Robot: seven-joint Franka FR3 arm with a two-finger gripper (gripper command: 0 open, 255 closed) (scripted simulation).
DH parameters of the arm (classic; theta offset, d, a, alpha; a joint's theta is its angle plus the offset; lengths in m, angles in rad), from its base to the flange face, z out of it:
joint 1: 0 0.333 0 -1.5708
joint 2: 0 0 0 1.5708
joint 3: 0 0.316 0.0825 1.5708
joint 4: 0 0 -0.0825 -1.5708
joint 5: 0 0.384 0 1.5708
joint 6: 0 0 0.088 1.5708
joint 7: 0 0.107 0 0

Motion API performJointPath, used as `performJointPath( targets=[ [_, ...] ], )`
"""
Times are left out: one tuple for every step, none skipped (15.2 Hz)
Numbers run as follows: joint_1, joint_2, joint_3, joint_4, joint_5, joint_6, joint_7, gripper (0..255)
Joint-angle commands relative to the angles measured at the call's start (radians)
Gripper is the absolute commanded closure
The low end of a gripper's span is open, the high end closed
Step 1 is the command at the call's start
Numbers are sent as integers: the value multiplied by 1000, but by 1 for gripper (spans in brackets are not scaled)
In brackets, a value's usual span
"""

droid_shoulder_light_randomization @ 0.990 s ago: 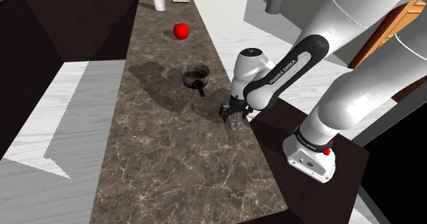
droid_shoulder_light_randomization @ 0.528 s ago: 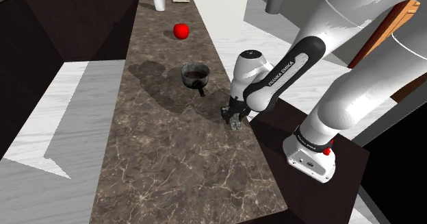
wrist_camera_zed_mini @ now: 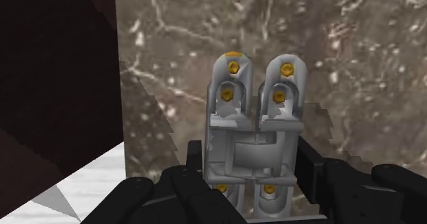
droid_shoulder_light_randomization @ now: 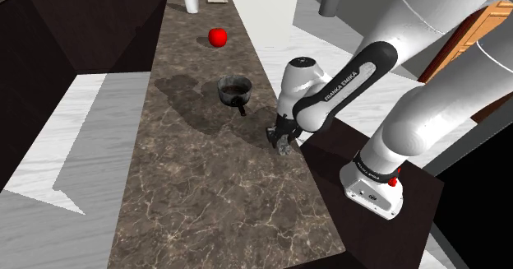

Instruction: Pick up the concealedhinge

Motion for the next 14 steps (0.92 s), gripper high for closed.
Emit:
performJointPath(
  targets=[
    [9,-45,-10,2,11,-48,-10,255],
    [13,-68,-14,3,15,-72,-13,255],
    [17,-91,-19,4,18,-96,-15,255],
    [21,-113,-23,6,20,-120,-16,255],
    [24,-135,-27,8,21,-143,-18,255],
    [27,-156,-31,11,22,-167,-19,255],
    [29,-176,-35,13,22,-190,-19,255],
    [31,-196,-39,16,22,-213,-20,255],
    [33,-216,-43,20,22,-236,-20,255],
    [35,-235,-48,23,21,-258,-20,255],
    [36,-253,-52,27,19,-281,-20,255],
    [37,-271,-56,32,18,-303,-20,255],
    [38,-274,-56,32,17,-306,-20,255],
    [37,-274,-56,32,17,-306,-20,255]
  ],
)
